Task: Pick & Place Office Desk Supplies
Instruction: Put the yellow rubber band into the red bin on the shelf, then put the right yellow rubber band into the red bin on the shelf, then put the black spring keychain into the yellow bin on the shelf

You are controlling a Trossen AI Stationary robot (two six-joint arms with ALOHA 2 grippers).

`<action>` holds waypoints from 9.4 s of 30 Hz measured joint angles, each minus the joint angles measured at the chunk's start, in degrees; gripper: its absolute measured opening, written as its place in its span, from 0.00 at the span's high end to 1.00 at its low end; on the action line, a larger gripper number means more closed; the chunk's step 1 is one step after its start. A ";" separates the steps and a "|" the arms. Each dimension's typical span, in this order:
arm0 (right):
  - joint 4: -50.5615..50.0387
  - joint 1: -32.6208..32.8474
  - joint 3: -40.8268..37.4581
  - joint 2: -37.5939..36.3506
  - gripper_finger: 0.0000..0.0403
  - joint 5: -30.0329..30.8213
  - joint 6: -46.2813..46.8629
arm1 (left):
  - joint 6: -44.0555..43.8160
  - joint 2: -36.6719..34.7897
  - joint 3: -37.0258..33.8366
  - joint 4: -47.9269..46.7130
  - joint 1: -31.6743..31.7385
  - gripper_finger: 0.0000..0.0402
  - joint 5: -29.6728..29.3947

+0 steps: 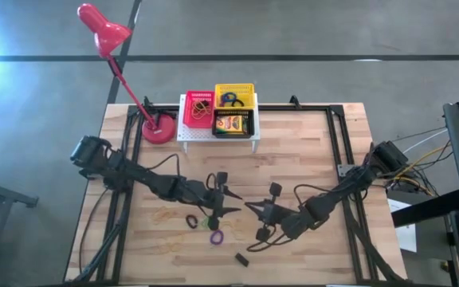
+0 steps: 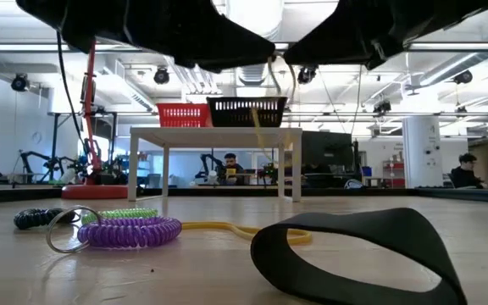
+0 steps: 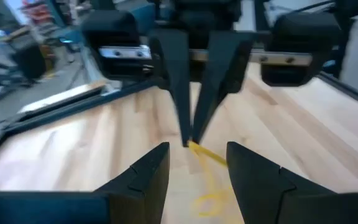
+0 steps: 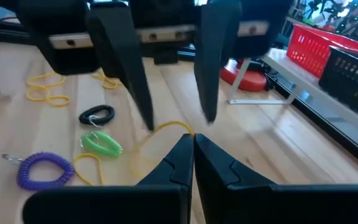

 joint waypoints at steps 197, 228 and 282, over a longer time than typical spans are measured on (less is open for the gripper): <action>-7.23 -6.30 4.64 -3.25 0.98 -5.90 -1.39 | -12.56 8.29 0.82 8.13 3.15 0.75 -4.33; -39.98 -4.52 3.23 -6.51 0.61 0.54 36.99 | -11.80 -14.41 6.13 -29.44 4.13 1.00 -12.47; -35.42 -4.54 -1.69 -6.34 0.69 3.34 40.75 | -9.13 -20.58 27.08 -70.31 54.40 0.44 6.71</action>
